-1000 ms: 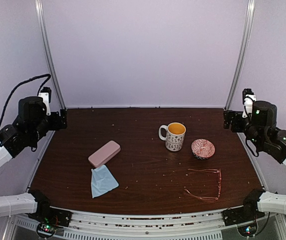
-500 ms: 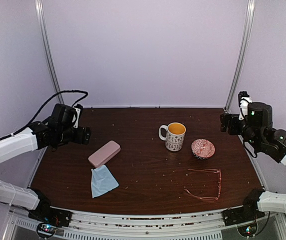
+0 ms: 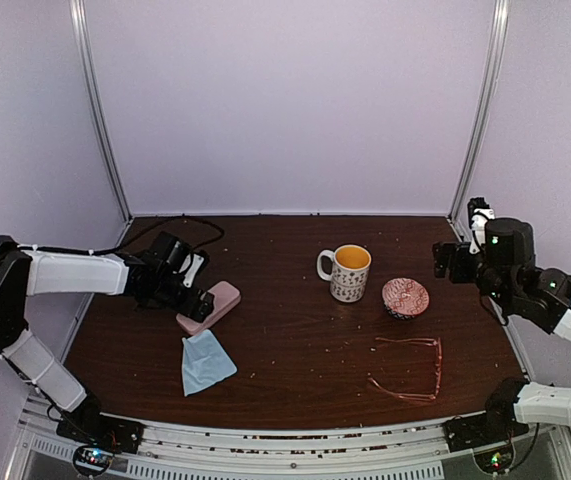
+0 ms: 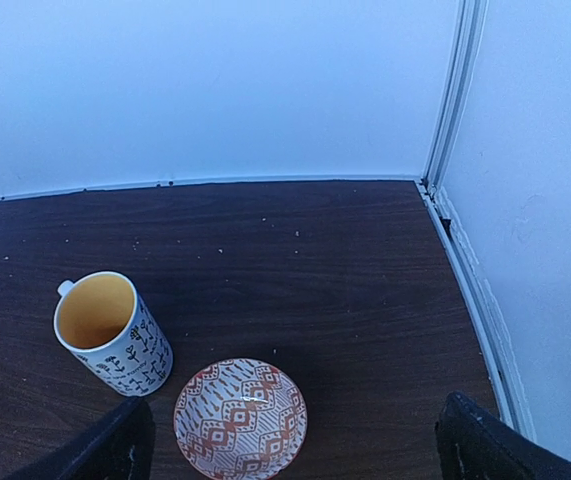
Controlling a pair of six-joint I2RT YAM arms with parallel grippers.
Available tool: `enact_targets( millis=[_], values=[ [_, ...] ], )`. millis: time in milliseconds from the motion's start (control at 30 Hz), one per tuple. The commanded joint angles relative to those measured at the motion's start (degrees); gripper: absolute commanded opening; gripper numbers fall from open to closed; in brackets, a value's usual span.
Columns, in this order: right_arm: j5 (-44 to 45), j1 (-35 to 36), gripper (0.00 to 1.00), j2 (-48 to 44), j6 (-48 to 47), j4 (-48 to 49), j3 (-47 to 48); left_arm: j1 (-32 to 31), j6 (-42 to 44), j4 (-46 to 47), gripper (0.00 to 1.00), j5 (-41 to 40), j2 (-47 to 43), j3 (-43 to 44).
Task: Organize the sunglasses
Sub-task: Pick up the sunglasses case from the center of the board.
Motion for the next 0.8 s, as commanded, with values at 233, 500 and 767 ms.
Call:
enact_targets(
  millis=[233,500,767],
  values=[
    [-0.35,0.74,1.00,-0.03,1.53,2.22,-1.71,-0.46,5.45,2.53,0.98,8.75,6.54,4.01],
    [-0.52,1.00,1.00,0.56,1.87,2.34,-1.71,-0.47,5.14,1.19,0.98,5.23,9.28,4.97],
    [-0.42,1.27,1.00,0.56,2.06,2.03,-1.56,-0.58,4.86,1.01,0.85,4.32,10.54,4.97]
  ],
)
